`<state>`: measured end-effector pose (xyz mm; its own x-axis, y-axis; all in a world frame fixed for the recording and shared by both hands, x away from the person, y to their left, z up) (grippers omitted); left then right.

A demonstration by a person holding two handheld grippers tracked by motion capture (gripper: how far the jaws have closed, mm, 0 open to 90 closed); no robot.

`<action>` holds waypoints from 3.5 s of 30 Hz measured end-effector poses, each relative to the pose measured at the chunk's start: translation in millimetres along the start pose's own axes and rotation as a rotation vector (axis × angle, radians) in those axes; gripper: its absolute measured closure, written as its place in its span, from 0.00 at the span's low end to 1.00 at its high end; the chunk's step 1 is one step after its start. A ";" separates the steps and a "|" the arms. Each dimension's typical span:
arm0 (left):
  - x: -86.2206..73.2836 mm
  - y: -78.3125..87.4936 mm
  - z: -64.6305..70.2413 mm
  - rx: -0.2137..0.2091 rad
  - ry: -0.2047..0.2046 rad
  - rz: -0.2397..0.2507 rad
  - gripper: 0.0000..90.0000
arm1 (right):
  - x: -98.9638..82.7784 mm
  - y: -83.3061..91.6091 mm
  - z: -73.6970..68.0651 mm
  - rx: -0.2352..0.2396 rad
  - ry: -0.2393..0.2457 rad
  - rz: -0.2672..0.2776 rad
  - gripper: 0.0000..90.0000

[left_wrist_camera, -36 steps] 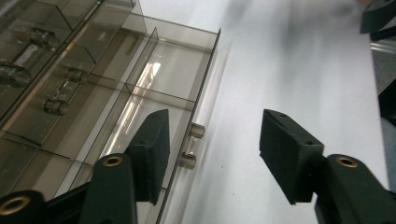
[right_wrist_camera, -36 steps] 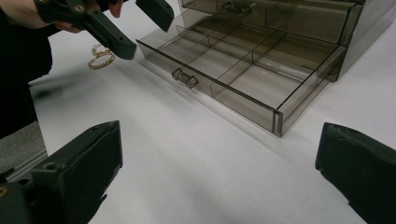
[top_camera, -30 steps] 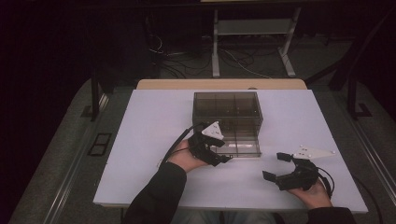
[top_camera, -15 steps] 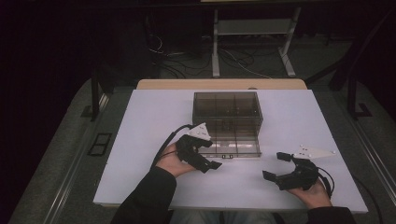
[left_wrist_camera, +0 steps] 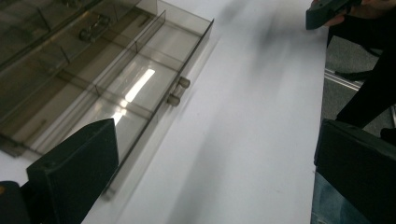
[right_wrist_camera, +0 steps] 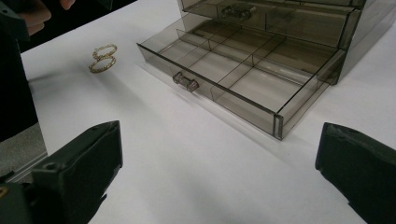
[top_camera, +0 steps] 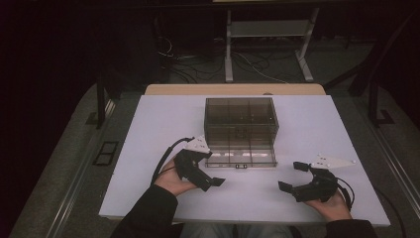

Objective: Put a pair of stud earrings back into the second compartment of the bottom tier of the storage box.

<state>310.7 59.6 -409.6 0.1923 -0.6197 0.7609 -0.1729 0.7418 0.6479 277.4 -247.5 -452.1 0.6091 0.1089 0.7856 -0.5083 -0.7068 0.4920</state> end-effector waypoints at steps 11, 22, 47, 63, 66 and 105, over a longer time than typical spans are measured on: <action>-19.7 11.0 0.4 0.041 0.033 0.026 0.00 | -0.1 -0.3 0.6 0.001 -0.002 0.001 0.00; -47.7 18.7 1.4 0.073 0.080 0.028 0.00 | -0.5 -1.1 0.1 0.001 0.003 -0.004 0.00; -82.6 23.5 -4.9 0.175 0.190 -0.043 0.29 | -0.7 -1.2 -0.1 0.002 0.003 -0.007 0.00; -93.5 14.9 -3.8 0.232 0.151 -0.180 0.66 | -0.2 -0.6 -0.9 0.005 0.003 -0.005 0.00; -93.5 14.5 -3.0 0.240 0.139 -0.184 0.73 | -0.2 -0.8 -1.0 0.005 0.006 -0.006 0.00; -95.2 9.8 -4.2 0.132 0.216 -0.173 0.95 | 0.1 -1.0 -1.4 0.005 0.012 -0.009 0.00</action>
<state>294.7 127.0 -475.8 0.4283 -0.6543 0.6232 -0.2415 0.5817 0.7767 277.2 -245.7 -451.9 0.6061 0.1234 0.7858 -0.4999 -0.7093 0.4970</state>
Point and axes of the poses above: each handheld gripper's, and its own axes: y roughly backward along the jaws, x roughly out of its top, z roughly to its right, the point moved 5 cm from there along -y, roughly forward along the jaws, and after that the axes turned 9 degrees about -y, right-handed, at the moved point
